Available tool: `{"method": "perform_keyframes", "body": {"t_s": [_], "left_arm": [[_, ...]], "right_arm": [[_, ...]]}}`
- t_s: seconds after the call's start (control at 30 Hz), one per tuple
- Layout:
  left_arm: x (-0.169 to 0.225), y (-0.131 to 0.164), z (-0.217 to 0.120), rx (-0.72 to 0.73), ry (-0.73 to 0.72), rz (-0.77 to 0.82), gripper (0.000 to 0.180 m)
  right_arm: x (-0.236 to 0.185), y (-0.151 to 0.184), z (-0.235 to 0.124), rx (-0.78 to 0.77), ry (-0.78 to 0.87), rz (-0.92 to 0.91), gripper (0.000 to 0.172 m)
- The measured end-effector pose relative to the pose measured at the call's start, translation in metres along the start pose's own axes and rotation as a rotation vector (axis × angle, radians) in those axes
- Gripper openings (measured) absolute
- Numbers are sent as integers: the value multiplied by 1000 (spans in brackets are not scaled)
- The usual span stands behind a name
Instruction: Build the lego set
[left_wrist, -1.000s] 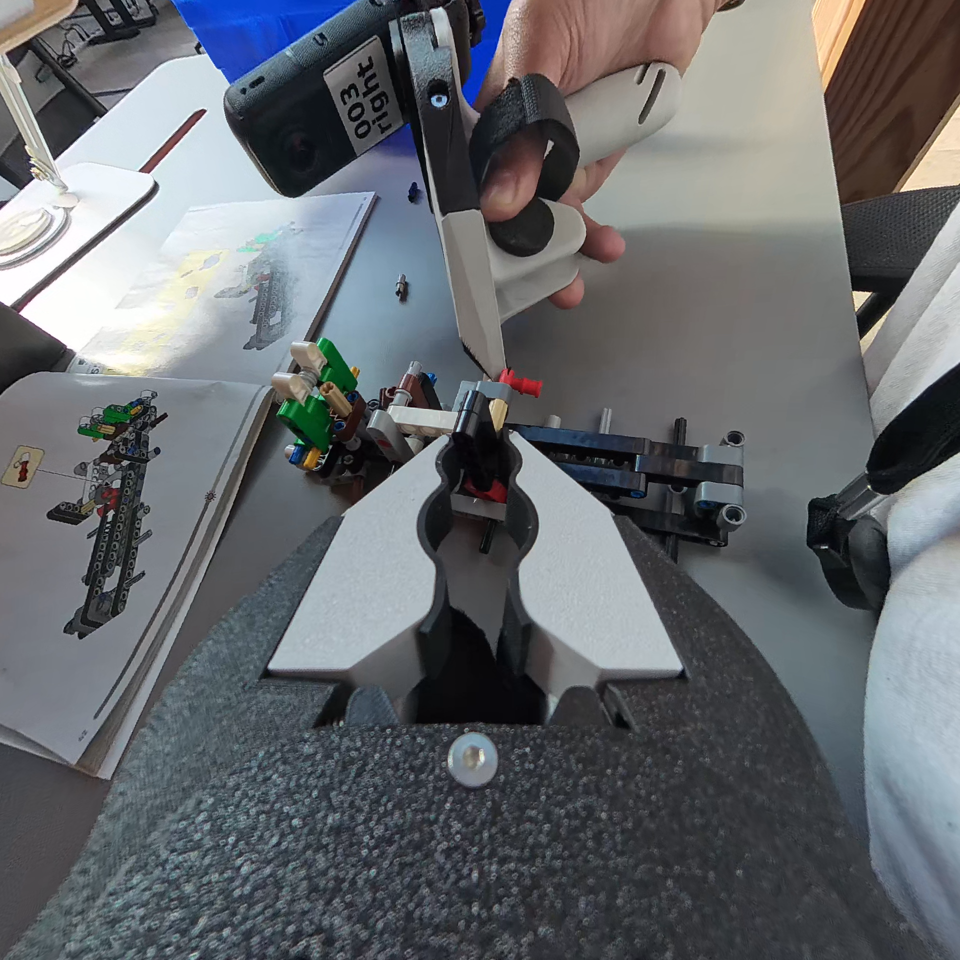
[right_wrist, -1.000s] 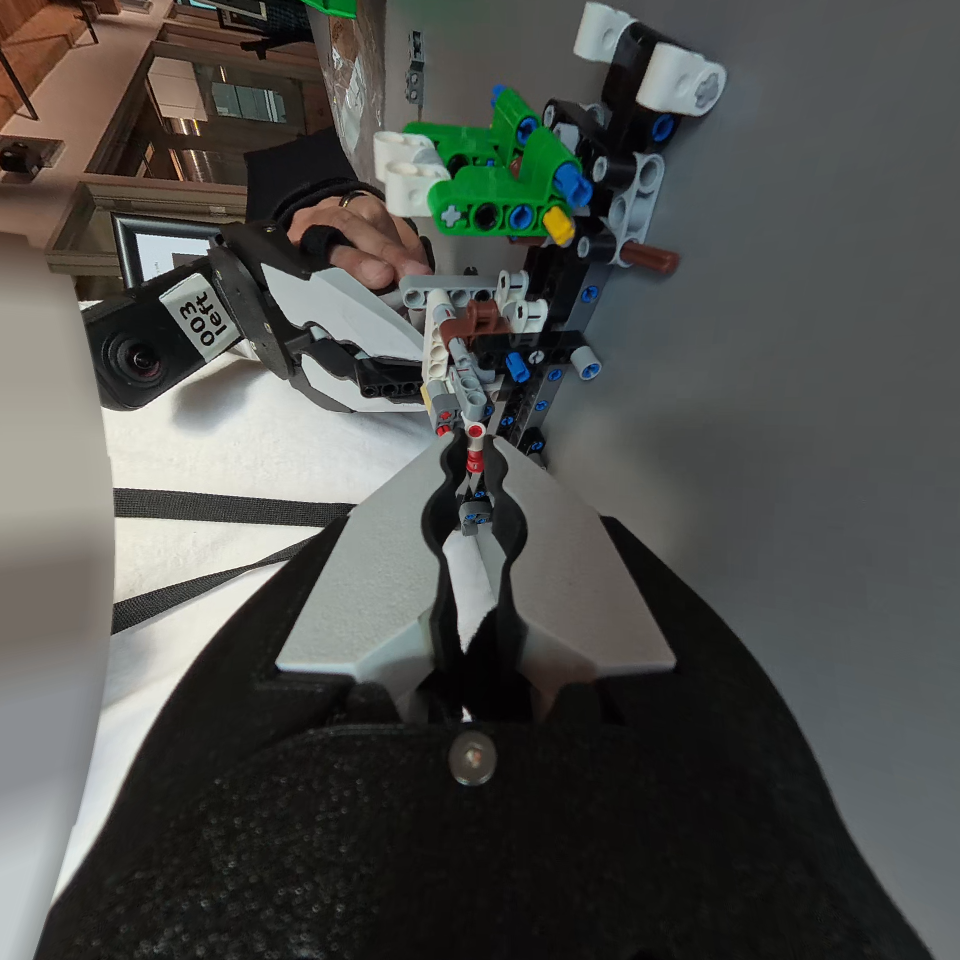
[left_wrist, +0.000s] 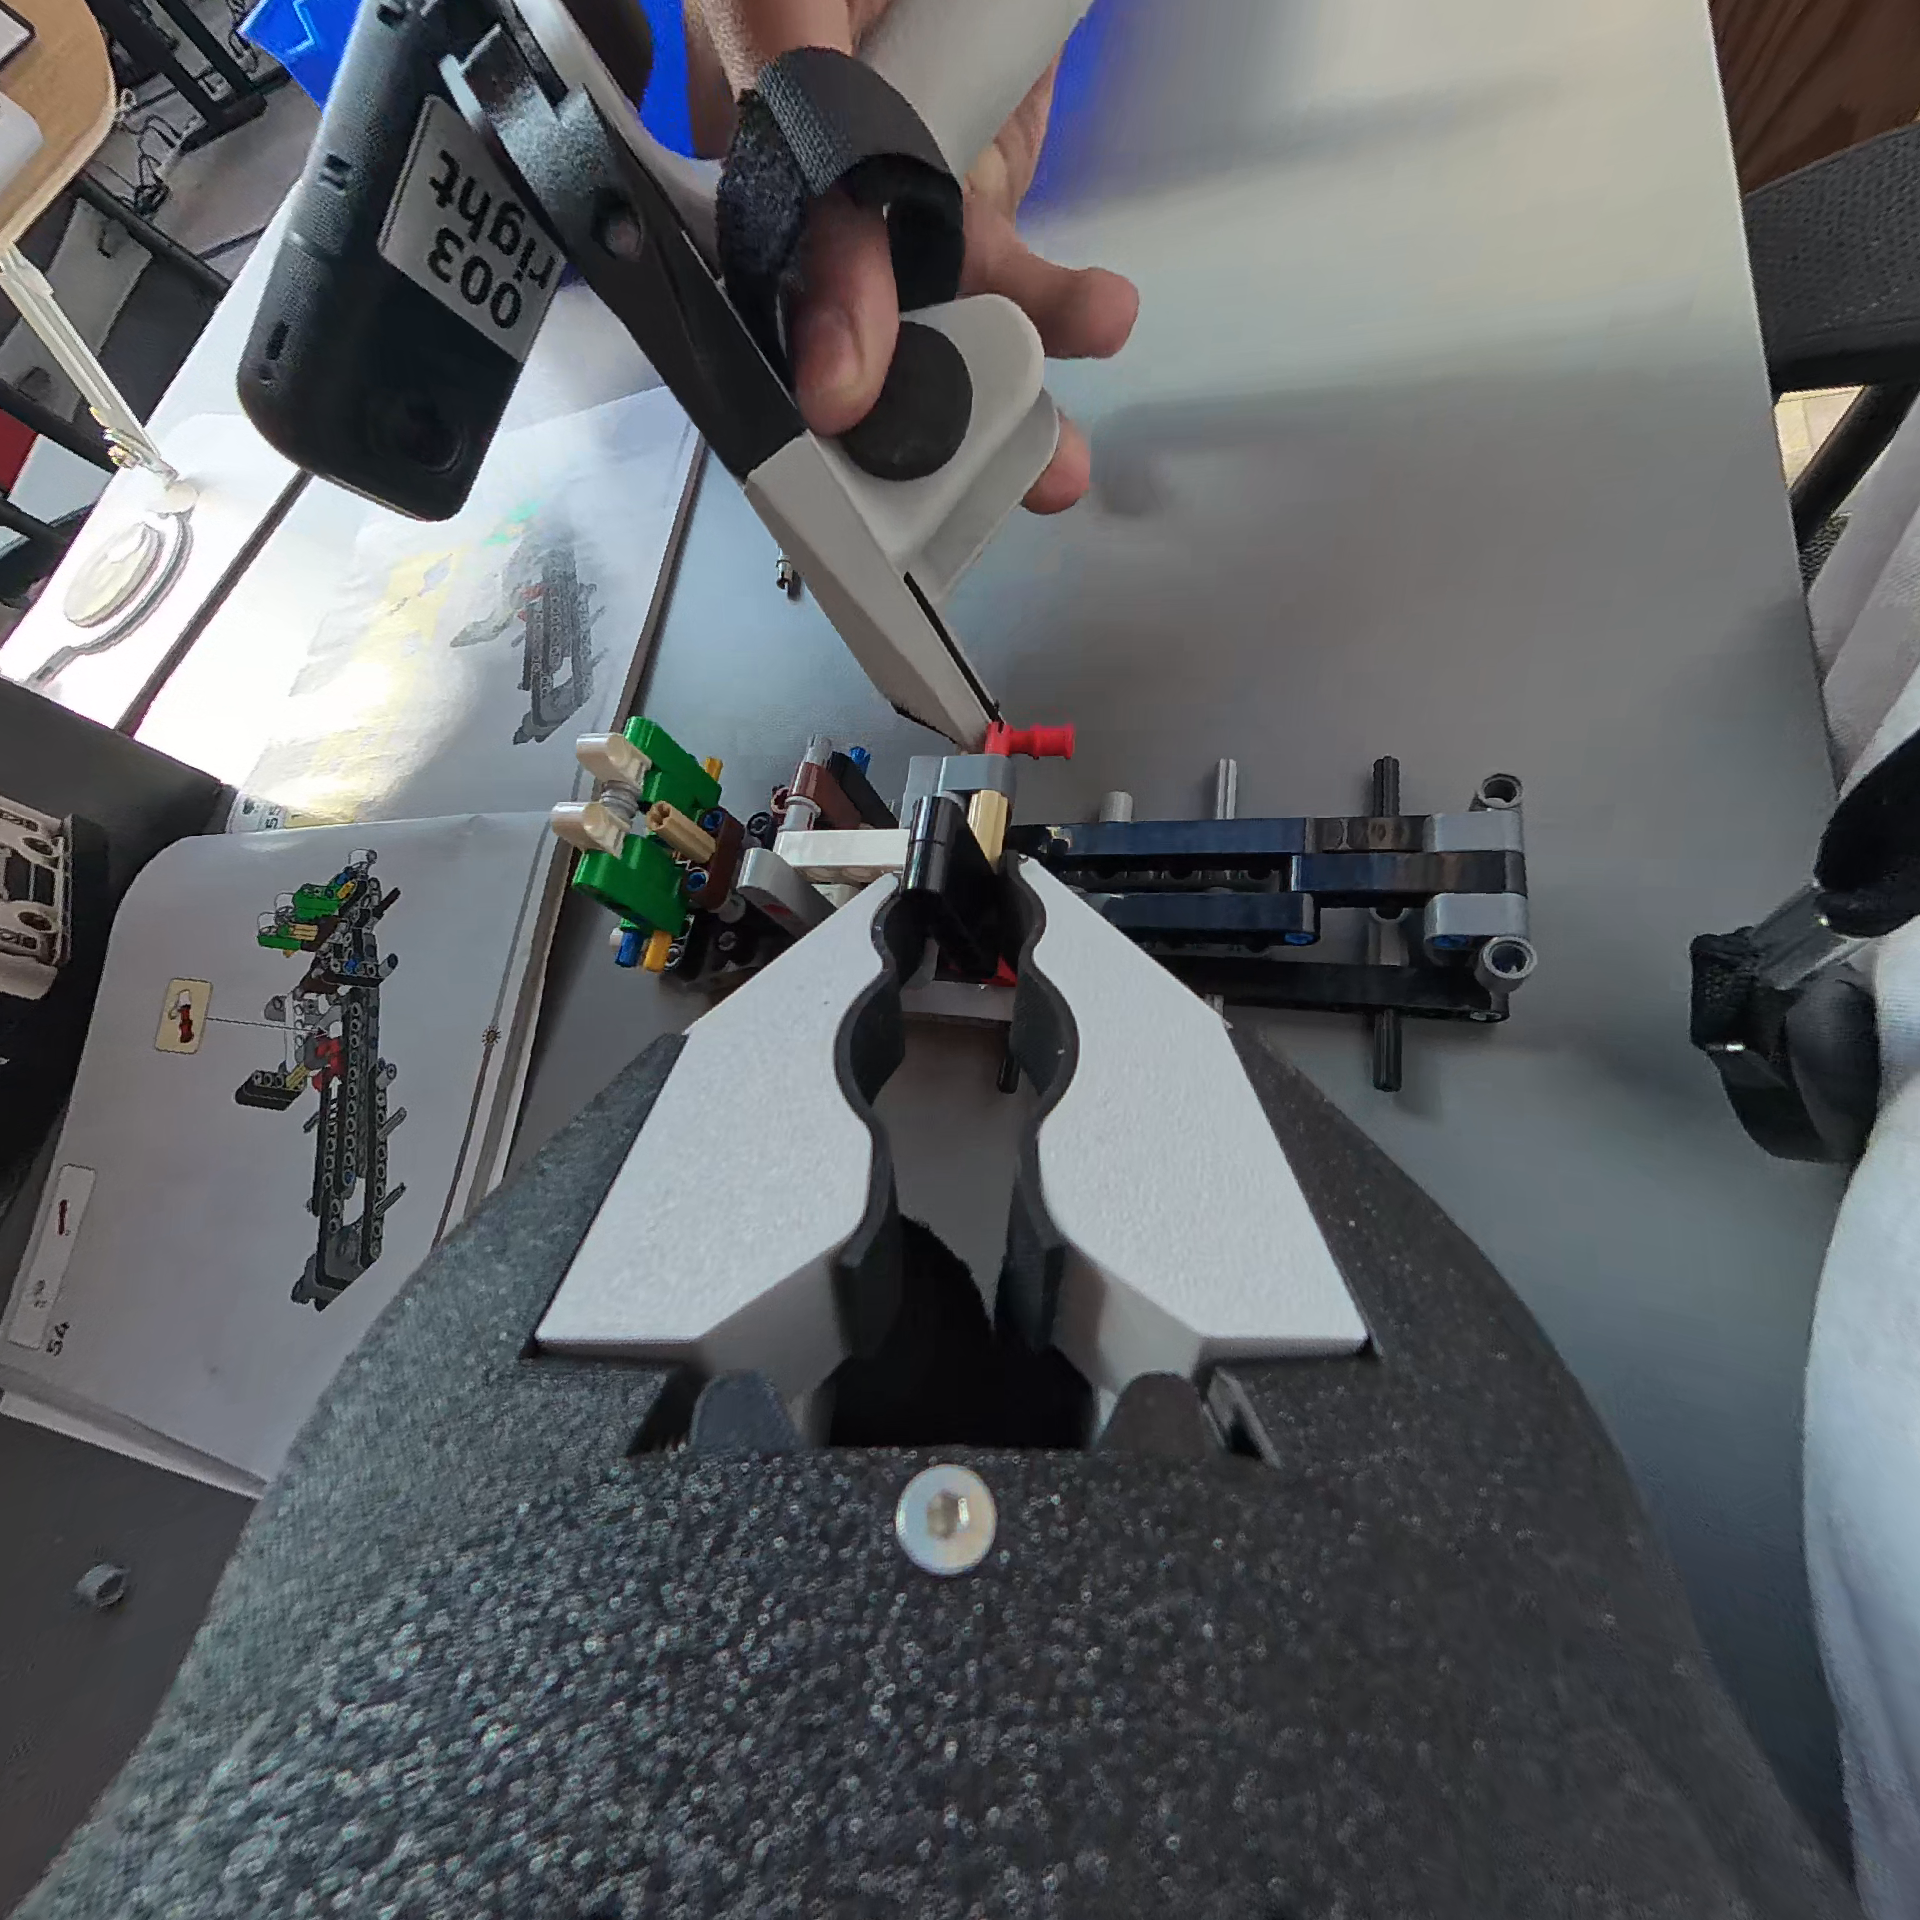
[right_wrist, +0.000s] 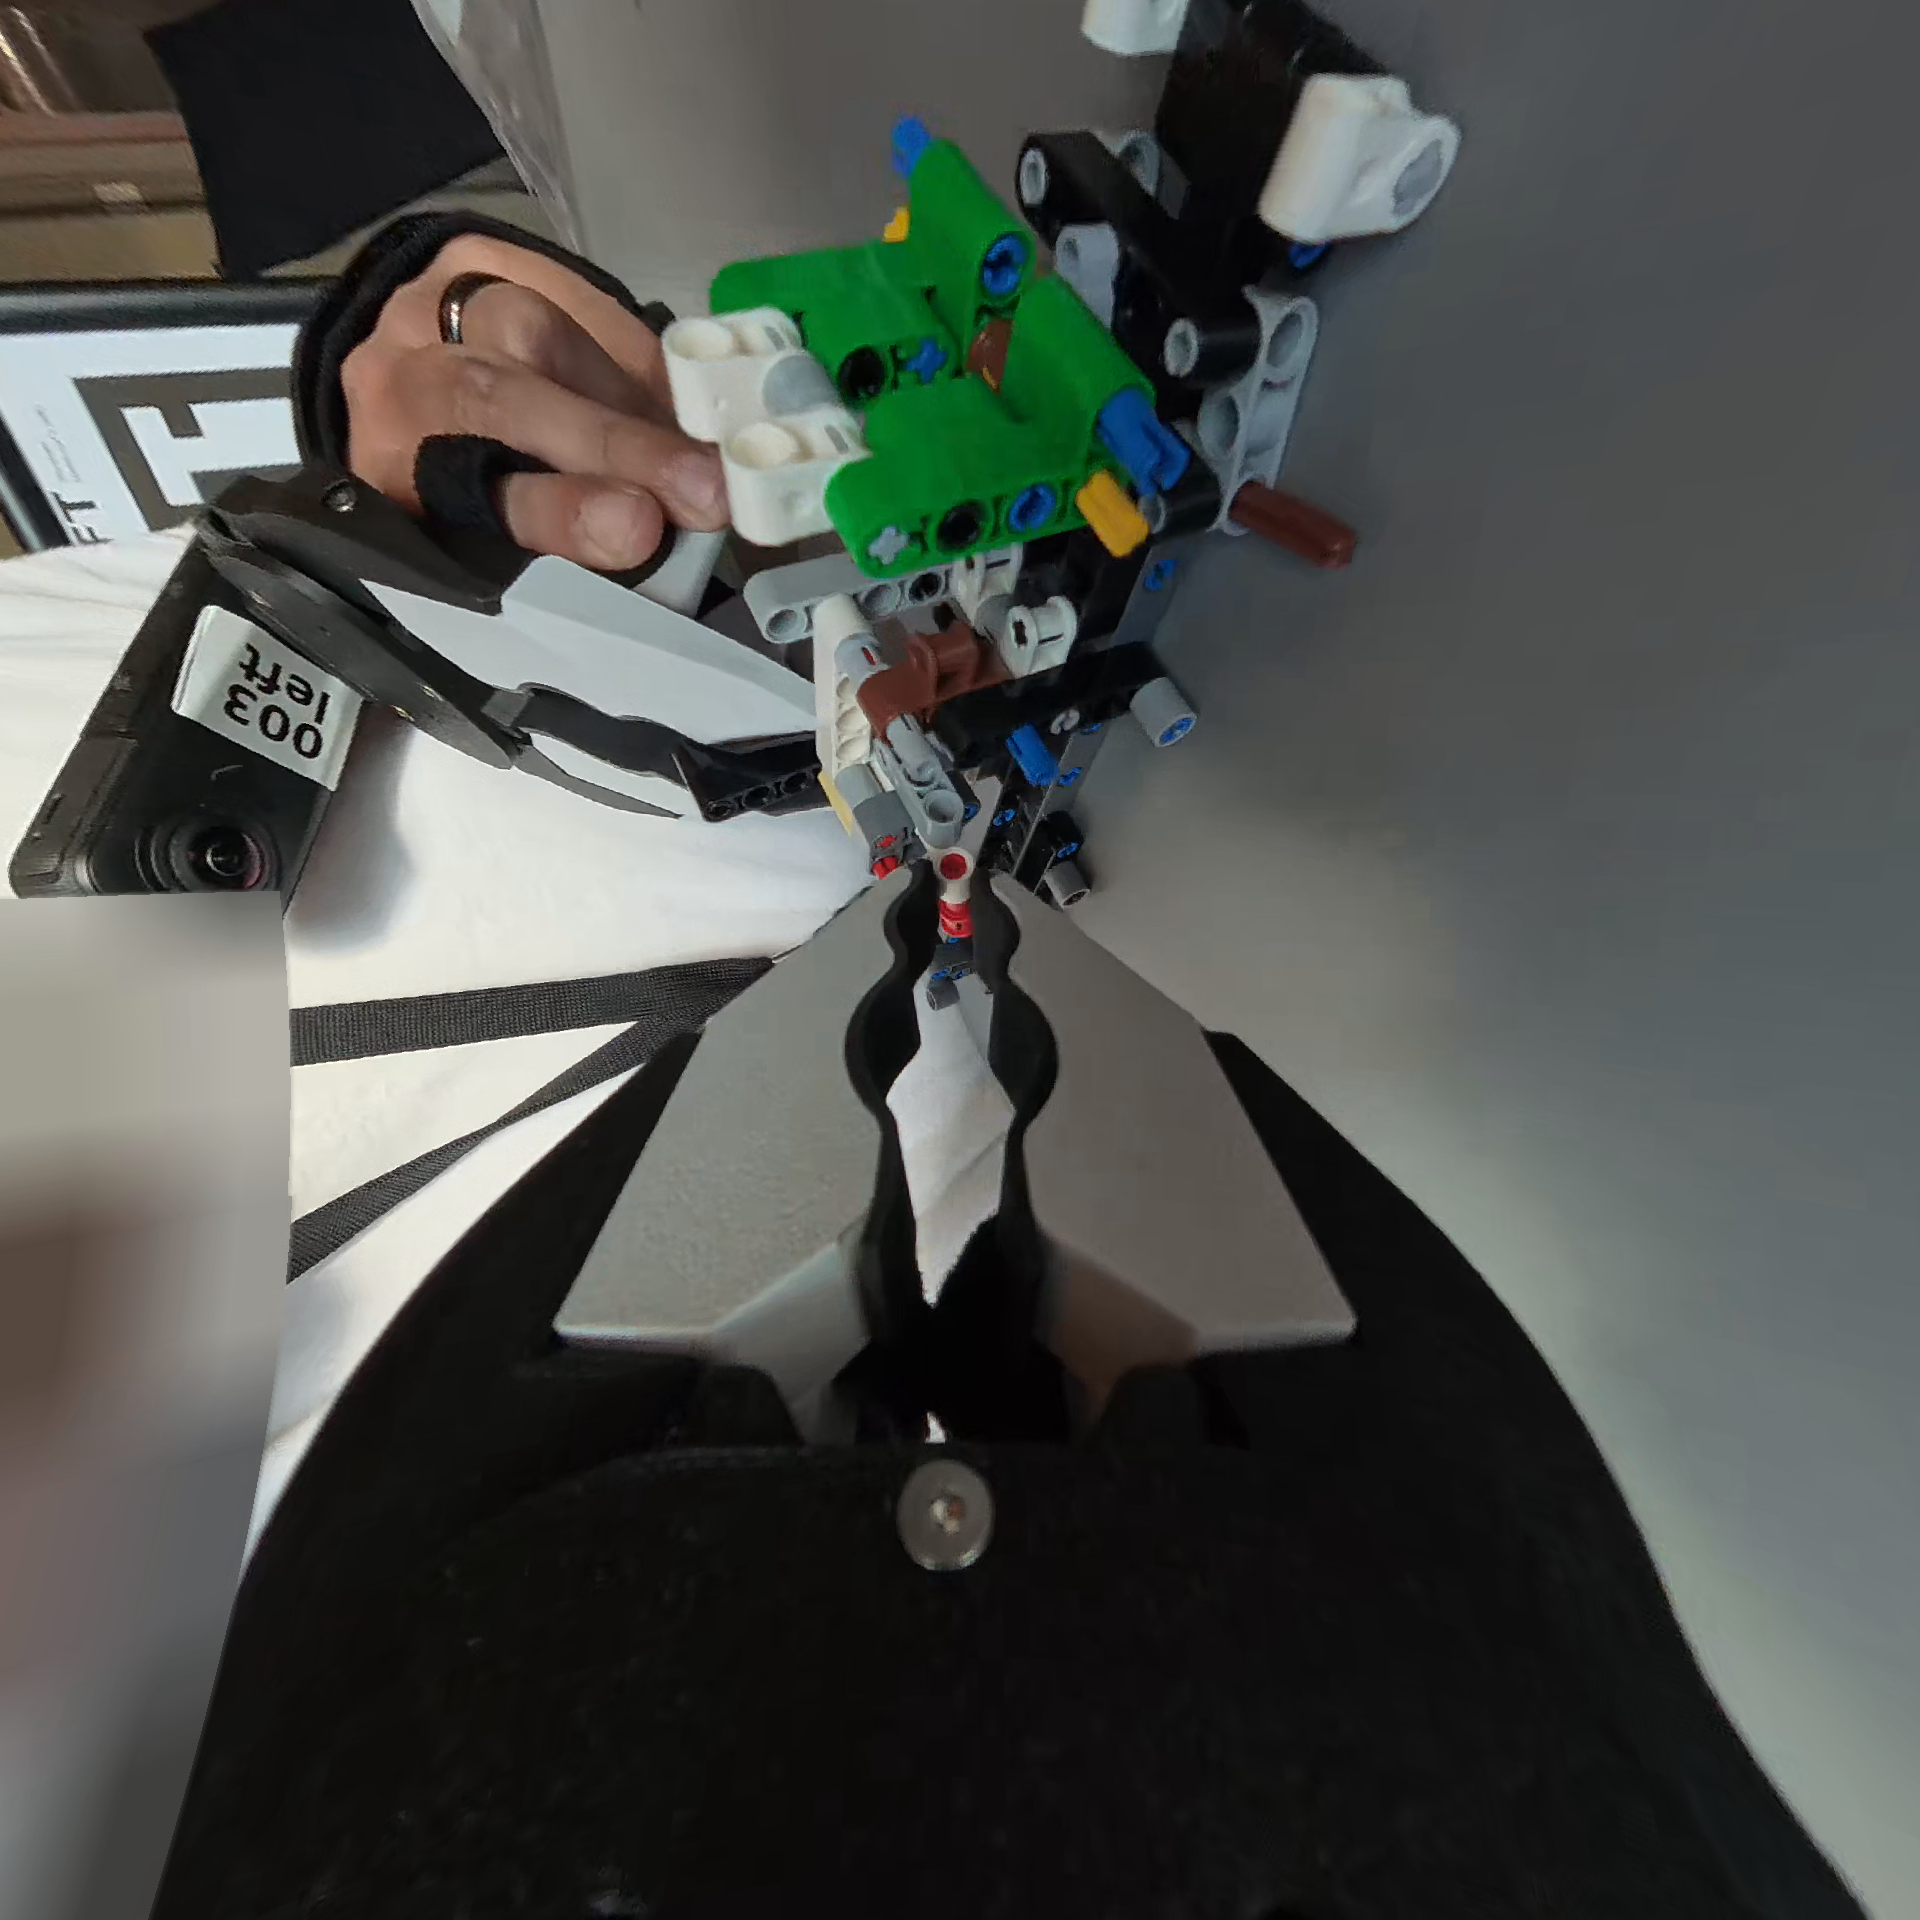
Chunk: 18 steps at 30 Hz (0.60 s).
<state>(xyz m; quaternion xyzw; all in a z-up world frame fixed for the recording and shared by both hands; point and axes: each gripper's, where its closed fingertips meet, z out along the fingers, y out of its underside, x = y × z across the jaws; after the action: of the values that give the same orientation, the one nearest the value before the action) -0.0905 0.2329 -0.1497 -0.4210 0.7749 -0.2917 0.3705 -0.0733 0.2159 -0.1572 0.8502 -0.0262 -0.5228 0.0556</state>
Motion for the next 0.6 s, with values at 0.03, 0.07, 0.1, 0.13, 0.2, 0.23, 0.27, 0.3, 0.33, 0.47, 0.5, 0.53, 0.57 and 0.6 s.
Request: {"method": "perform_keyframes", "body": {"t_s": [0.03, 0.07, 0.1, 0.13, 0.2, 0.23, 0.27, 0.3, 0.33, 0.47, 0.5, 0.53, 0.57, 0.6], "left_arm": [[0, 0, 0, 0, 0, 3, 12], [1, -1, 1, 3, 3, -1, 12], [1, -1, 1, 8, 8, -13, 12], [1, -1, 2, 14, 12, -26, 12], [1, -1, 2, 26, 19, -47, 12], [1, -1, 2, 32, 21, -59, 12], [1, -2, 2, 36, 22, -68, 12], [2, -3, 3, 39, 23, -75, 12], [2, -3, 3, 40, 26, -80, 12], [9, -5, 3, 57, 46, -74, 17], [10, -5, 2, 57, 39, -58, 24], [10, -5, 0, 56, 26, -41, 29], [10, -5, -3, 56, 14, -25, 30], [8, -7, -8, 64, 5, -12, 30]], "right_arm": [[0, 1, -1, -17, 28, -10, 5], [1, 1, -1, -31, 49, -17, 5], [1, 2, -2, -40, 61, -23, 5], [1, 2, -2, -38, 62, -31, 5], [1, 1, -2, -1, 39, -83, 5], [1, 1, -2, 29, 21, -104, 5], [1, 1, -3, 64, 4, -124, 5], [2, 1, -4, 101, -5, -151, 5], [2, 2, -7, 146, -9, -176, 5], [-4, 9, -18, 316, -28, -206, 5], [-2, 11, -21, 354, 2, -205, 5], [-6, 12, -25, 397, 0, -204, 5], [-15, 14, -26, 432, -27, -210, 5], [-26, 16, -26, 453, -61, -218, 5]]}}
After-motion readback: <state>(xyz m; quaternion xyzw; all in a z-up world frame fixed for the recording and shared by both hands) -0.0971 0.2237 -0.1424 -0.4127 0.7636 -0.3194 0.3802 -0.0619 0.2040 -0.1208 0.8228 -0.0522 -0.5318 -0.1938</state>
